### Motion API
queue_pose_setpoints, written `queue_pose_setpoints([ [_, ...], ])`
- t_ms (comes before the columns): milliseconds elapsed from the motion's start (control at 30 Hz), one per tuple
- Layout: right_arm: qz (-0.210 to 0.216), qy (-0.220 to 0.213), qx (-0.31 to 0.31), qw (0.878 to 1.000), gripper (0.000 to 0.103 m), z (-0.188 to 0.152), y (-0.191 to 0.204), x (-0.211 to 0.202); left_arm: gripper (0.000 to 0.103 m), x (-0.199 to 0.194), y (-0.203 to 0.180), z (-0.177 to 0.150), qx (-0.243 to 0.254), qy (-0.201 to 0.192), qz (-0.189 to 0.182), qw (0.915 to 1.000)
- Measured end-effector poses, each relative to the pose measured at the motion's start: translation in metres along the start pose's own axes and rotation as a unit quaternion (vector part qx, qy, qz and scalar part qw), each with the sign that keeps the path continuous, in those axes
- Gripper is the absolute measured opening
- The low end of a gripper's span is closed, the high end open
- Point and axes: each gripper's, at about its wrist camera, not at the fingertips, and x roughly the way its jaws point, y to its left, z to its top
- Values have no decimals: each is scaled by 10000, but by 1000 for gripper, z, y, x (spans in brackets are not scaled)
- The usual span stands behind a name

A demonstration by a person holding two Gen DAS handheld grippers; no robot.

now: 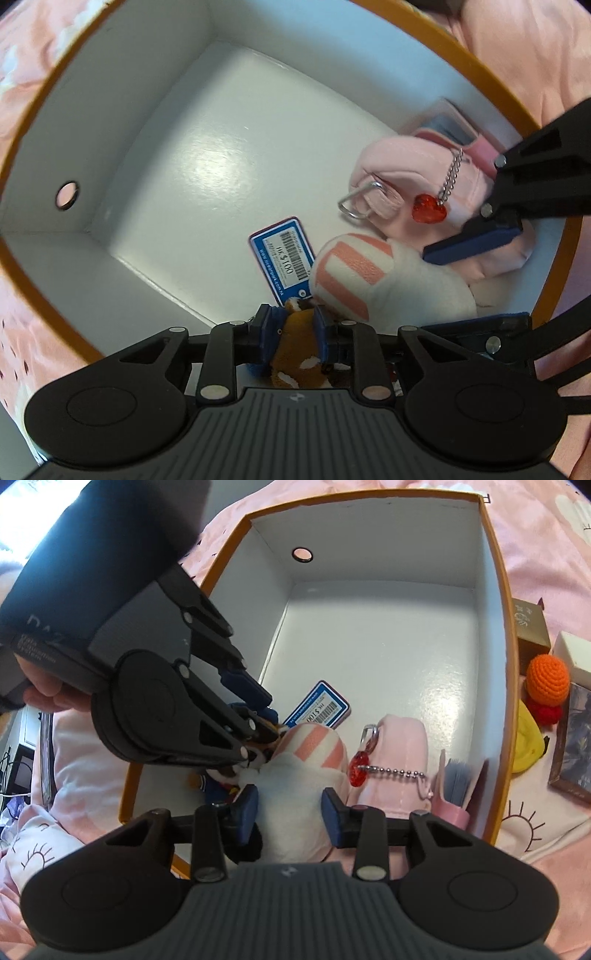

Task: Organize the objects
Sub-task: 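Lower both plushes into the box and open both tools, then withdraw both tools from the box toward the remaining items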

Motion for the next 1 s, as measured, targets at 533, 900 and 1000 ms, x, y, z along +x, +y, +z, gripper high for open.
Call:
queue_pose_setpoints([
  [533,-464,-1426,56,9887,42,-12,12,-81,34,-128,-41,-35,192,-1603,456,9858],
  [900,-1111,-2515,1020,9560,59,-30,-39,-130,35,-147,-81,-19,62,-2883,388,9567],
  [1000,-1378,-2709,1296,9438,59,-43,-58,-140,35,-140,-89,-12,10,-3038,166,9526],
])
